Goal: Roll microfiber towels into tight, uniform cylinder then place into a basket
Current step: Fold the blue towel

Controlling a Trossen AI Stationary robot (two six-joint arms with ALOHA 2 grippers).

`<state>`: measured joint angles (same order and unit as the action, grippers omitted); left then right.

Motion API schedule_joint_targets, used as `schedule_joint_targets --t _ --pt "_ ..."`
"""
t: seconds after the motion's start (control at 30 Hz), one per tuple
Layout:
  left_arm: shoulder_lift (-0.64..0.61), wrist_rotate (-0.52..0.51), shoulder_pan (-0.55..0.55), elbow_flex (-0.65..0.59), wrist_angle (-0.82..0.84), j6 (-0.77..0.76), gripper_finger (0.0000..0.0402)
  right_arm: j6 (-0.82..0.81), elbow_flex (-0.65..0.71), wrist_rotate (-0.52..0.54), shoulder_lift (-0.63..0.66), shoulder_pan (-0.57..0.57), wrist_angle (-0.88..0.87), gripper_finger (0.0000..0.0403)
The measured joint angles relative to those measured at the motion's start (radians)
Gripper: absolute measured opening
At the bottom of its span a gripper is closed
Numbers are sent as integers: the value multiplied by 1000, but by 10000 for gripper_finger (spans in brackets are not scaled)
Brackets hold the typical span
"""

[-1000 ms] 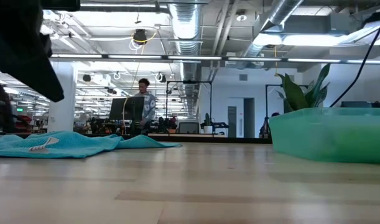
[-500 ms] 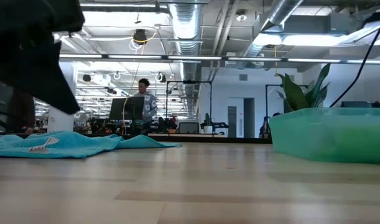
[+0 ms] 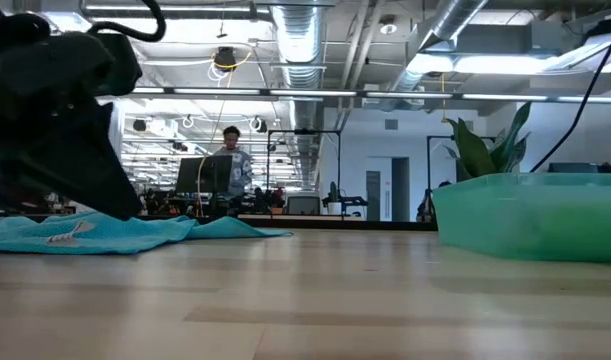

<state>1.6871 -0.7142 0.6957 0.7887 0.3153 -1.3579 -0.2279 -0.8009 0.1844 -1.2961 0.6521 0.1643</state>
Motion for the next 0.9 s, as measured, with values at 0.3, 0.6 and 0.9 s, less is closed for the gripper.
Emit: schedule_joint_targets --t 0.3,0.6,0.9 --pt "0 0 -31 0 -1 3 90 0 0 0 0 0 0 111" --pt "0 -10 -31 0 0 -12 90 0 0 0 0 0 -2 111" --pt "109 -32 -37 0 -46 -33 90 0 0 0 0 0 -9 111"
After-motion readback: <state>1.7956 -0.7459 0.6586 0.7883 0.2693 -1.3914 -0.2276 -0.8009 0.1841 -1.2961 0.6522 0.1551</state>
